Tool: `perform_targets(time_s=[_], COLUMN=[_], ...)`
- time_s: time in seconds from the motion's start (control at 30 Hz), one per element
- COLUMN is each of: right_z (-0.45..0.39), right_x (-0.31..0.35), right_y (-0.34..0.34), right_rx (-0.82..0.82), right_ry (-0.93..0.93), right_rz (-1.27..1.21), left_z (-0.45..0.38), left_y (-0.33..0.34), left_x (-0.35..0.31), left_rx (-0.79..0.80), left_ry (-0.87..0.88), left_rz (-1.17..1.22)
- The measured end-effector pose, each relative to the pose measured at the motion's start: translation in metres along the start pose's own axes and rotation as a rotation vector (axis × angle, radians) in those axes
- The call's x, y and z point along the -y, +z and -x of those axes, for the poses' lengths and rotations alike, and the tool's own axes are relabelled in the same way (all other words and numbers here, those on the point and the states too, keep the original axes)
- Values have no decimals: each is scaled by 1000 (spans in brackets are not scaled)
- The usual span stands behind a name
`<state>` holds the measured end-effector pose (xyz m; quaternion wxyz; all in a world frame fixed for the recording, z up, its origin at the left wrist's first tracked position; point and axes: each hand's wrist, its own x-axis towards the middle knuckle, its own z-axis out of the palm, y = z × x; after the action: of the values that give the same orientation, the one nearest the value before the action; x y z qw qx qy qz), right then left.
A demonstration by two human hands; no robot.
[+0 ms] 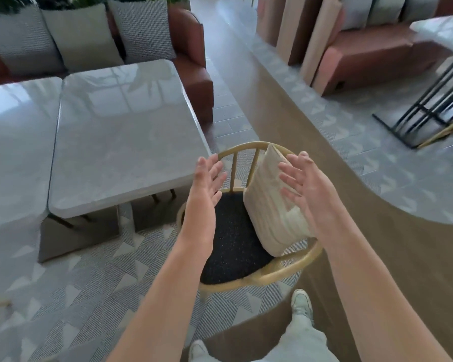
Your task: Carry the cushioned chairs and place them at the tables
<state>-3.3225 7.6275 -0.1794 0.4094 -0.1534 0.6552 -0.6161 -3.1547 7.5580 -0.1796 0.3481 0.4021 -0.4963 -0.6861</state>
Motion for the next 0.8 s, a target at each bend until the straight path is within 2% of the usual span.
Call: perform_targets(time_s=[0.37, 0.47, 0.63, 0.8], right_z=[-146, -176, -216, -241], right_x=[43, 37, 1, -41], right_y=[-138, -162, -189, -206], right_rx=[197, 199, 242, 258], right_ry=[172, 218, 179, 143], right_rz=[121, 145, 333, 527], left_z=[-58, -69, -82, -93], left_y=[183, 216, 239, 248], left_x=[50, 63, 98, 152], left_rx=[-268, -286, -357, -438], left_ry=[-54, -77, -163, -340], left_rz=[22, 5, 44, 79])
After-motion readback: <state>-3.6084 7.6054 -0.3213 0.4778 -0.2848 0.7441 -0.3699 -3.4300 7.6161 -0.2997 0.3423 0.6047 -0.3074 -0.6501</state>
